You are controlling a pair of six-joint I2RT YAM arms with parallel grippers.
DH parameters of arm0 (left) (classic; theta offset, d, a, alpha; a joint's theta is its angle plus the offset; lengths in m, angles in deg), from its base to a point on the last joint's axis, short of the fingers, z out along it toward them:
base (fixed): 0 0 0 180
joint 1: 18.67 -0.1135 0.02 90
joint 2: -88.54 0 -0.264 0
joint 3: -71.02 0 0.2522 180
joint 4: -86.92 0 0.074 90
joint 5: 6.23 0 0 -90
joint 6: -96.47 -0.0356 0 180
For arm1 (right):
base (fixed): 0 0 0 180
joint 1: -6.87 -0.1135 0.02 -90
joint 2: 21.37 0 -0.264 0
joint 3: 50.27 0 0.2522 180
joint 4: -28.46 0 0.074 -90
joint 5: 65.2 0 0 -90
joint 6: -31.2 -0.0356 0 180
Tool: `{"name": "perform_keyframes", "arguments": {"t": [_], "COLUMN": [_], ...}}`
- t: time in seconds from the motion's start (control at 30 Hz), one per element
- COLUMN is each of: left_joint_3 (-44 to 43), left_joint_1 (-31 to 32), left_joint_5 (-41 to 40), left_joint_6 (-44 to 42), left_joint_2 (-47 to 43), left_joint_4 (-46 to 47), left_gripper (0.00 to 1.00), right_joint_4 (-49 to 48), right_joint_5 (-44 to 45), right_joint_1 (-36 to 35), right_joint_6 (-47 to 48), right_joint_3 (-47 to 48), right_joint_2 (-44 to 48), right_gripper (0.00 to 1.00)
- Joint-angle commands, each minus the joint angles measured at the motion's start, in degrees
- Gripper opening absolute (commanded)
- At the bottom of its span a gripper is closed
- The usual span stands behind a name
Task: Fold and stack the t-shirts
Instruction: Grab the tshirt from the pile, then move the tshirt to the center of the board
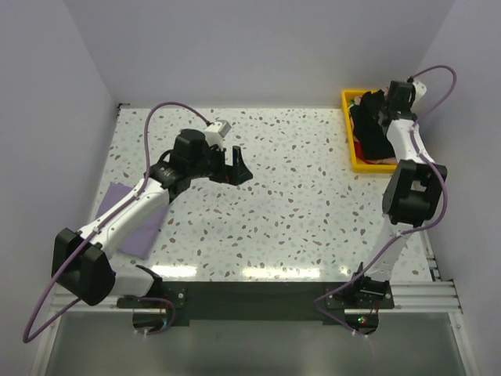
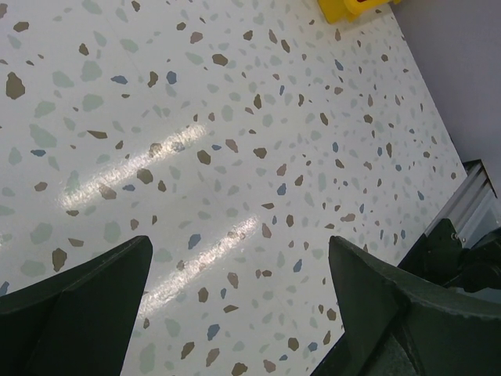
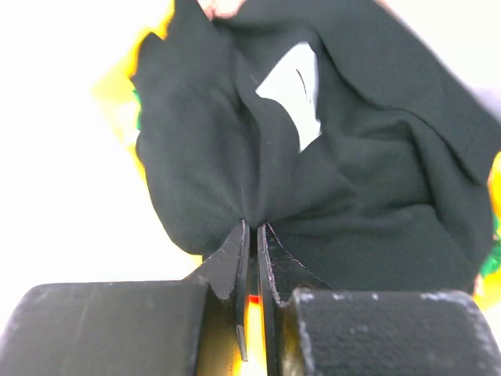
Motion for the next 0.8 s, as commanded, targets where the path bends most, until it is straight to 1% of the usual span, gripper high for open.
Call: {"name": "perform_keyframes", "arguments": {"t": [0.0, 0.17, 0.37, 0.47, 0.5, 0.57, 0.67, 0.7, 0.77], "left_joint_3": [-0.1, -0.36, -0.27, 0.52, 0.95, 2.27, 3.77, 4.03, 4.56], "left_joint_1": [-0.32, -0.32, -0.41, -1.11, -1.46, -2.6, -4.27, -4.62, -5.42], "left_joint_5": [1.19, 1.45, -0.12, -2.23, -2.32, -1.98, -0.66, -0.48, -0.3], "left_joint_6": [-0.1, 0.6, 2.27, 4.64, 5.34, 7.45, 10.0, 10.35, 11.15], "left_joint_2": [-0.44, -0.35, -0.53, -0.7, -0.97, -1.23, -1.58, -1.76, -2.02], "left_joint_4": [2.71, 3.07, 3.16, 3.85, 4.29, 5.96, 7.63, 7.9, 8.43], "left_gripper": [1.0, 1.0, 1.0, 1.0, 1.0, 1.0, 1.0, 1.0, 1.0], "right_joint_4": [-6.84, -9.22, -9.22, -9.22, -9.48, -10.1, -10.28, -9.75, -9.48], "right_joint_5": [-1.09, -0.56, 0.24, -2.84, -3.63, -5.56, -10.03, -10.23, -11.89], "right_joint_1": [-1.4, -5.35, -13.44, -17.04, -19.4, -21.96, -26.44, -28.98, -31.28], "right_joint_6": [-0.9, -0.63, 2.88, 2.53, 2.53, 2.71, 1.48, 1.48, 1.48], "right_joint_3": [-3.78, -8.02, -6.36, -5.13, -4.95, -3.55, -1.01, -0.04, 2.77], "right_joint_2": [11.49, 19.15, 27.94, 31.81, 32.6, 34.19, 34.63, 34.55, 34.11], "right_gripper": [0.0, 0.0, 0.0, 0.0, 0.0, 0.0, 0.0, 0.0, 0.0]}}
